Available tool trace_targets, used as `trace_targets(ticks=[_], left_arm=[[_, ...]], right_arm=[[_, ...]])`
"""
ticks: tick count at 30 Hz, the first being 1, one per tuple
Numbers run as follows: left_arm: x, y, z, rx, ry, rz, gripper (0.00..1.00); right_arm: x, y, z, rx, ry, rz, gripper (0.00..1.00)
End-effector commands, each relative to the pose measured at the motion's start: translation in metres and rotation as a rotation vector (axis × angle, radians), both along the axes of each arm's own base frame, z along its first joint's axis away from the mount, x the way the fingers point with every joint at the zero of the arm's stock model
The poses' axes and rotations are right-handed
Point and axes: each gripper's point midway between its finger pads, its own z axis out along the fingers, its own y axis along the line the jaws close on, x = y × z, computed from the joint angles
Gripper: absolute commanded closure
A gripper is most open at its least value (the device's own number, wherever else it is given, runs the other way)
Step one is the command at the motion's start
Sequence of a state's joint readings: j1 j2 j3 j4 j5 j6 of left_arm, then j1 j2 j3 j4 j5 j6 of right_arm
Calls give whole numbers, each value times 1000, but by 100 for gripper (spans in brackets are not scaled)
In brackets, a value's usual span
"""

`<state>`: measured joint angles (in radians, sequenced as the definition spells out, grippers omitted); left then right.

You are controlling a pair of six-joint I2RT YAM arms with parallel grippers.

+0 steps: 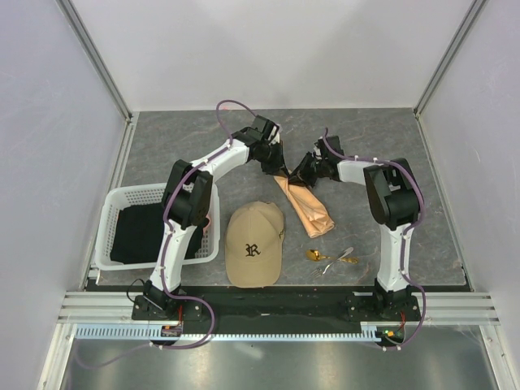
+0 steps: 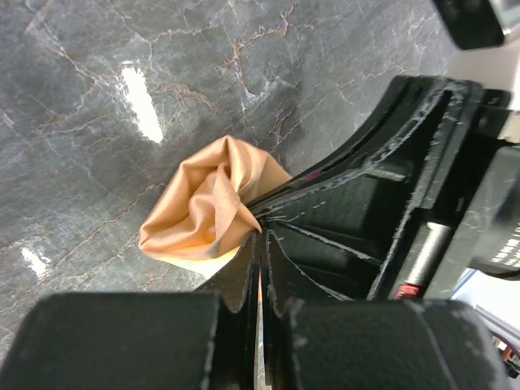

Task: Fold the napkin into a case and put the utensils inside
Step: Stuff the top corner of the smaller-rectangle-folded napkin into the folded napkin.

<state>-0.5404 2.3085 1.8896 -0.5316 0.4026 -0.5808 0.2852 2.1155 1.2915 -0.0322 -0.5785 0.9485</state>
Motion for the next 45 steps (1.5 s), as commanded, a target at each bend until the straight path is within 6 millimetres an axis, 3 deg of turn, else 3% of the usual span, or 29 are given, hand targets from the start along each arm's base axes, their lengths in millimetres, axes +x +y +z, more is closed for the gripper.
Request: trace_targets(ticks=[1, 5, 12, 15, 18, 21, 29, 31, 34, 37, 38, 40, 41, 45], left_arm=[[2, -14, 18, -49, -27, -20, 98], [0, -11, 16, -36, -29, -26, 98], [-2, -11, 18, -40, -27, -32, 98], [-2, -12, 18, -43, -24, -31, 98], [-3, -12, 19, -45, -25, -33, 98], [-3, -13, 18, -47, -21, -35, 98], [-6, -18, 12, -52, -5, -43, 98], [-7, -18, 8, -44, -1, -41, 98], [-5, -18, -5, -22, 2, -44, 98], [-2, -17, -14, -4, 3, -53, 98], [0, -16, -14, 1, -2, -53, 98], [4, -17, -11, 7, -34, -71, 96], [6, -16, -11, 13, -42, -73, 91], [16, -24, 3, -20, -88, -108, 79]], right_arm=[[5, -1, 12, 75, -19, -24, 79], [2, -20, 22, 43, -22, -2, 67], [-4, -30, 37, 4, -47, 19, 63], [-6, -31, 35, -4, -46, 17, 65], [-7, -31, 30, -16, -40, 15, 73], [-6, -27, 23, -25, -34, 21, 95], [6, 5, 17, 12, -51, 32, 97], [14, 6, 16, 5, -67, 15, 97], [18, 1, -2, -19, -50, -10, 97], [11, -8, -8, -19, -23, -7, 94], [12, -12, 6, -16, -42, -9, 92], [4, -28, 12, -34, -20, 1, 90], [2, -32, 26, -33, -39, 5, 89], [-13, -51, 47, -75, -50, 50, 82]])
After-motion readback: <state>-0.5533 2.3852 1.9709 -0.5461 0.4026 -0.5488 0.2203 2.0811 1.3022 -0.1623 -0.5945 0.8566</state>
